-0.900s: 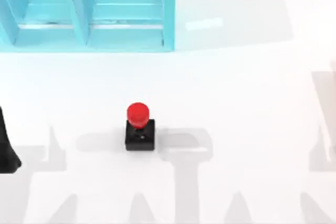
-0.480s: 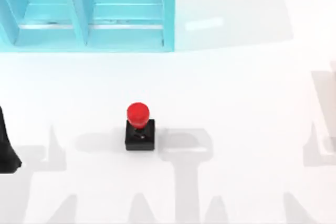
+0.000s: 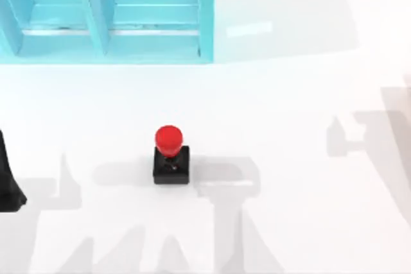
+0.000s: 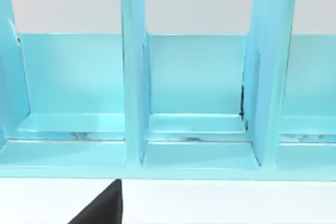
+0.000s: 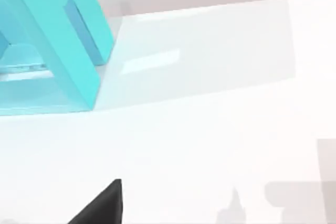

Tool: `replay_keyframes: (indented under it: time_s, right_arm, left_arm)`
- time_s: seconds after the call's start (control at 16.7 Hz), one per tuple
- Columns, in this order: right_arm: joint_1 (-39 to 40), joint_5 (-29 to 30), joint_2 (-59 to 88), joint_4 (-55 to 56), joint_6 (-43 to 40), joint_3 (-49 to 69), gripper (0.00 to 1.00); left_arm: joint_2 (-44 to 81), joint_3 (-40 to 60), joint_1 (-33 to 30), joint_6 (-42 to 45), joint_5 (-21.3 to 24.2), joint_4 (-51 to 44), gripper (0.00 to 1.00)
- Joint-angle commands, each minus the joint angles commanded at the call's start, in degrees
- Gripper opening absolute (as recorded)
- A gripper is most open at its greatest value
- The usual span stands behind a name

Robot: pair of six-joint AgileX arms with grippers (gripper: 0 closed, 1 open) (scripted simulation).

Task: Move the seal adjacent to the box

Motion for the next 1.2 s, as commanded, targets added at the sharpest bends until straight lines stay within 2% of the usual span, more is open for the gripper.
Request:
replay_keyframes:
  time_s: [0.78, 1.02, 1.2]
  right_arm:
    - [26.9, 5.0, 72.2, -44.7, 27.4, 74.5, 1.0]
    - [32.8, 6.2, 88.1, -54.5, 33.5, 90.8, 1.0]
    - [35.5, 6.7, 95.7, -59.2, 36.4, 98.5, 1.0]
  left_arm:
    - [0.0, 0.0, 0.0, 0.0, 0.0, 0.0, 1.0]
    - [0.0, 0.0, 0.0, 0.0, 0.0, 0.0, 1.0]
    - [0.0, 0.0, 0.0, 0.0, 0.0, 0.0, 1.0]
